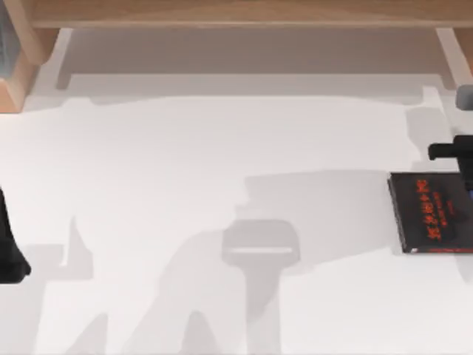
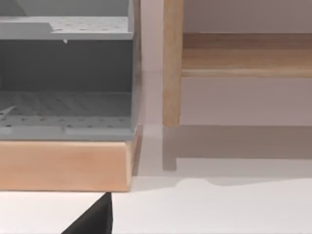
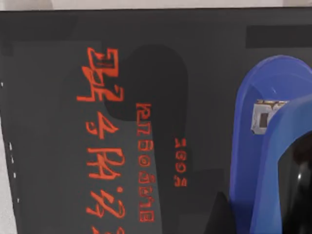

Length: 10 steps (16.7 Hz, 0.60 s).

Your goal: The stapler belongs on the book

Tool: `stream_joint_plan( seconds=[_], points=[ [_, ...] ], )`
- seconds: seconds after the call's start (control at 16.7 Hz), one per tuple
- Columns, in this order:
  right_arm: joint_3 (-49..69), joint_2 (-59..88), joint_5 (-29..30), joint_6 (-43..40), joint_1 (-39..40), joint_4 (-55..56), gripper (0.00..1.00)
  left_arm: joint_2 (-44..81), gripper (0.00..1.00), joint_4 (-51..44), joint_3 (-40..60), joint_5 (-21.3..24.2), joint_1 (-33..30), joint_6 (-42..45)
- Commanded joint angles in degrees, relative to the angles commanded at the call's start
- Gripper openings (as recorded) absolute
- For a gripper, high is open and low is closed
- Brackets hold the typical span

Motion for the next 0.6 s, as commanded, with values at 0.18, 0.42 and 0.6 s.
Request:
stream_joint_plan(
  seconds=[0.18, 0.42, 0.6],
  points=[
    [-0.87, 0.67, 0.02, -0.01, -0.04, 1.5, 0.0, 0.0, 1.0, 0.0, 0.0, 0.0, 0.0, 0.0],
    [-1.92, 1.56, 0.04, -0.01, -0.09, 3.33, 0.0, 0.0, 1.0, 0.0, 0.0, 0.0, 0.0, 0.0],
    [-1.92, 1.56, 0.04, -0.01, -0.09, 3.33, 0.0, 0.0, 1.0, 0.0, 0.0, 0.0, 0.0, 0.0]
  ],
)
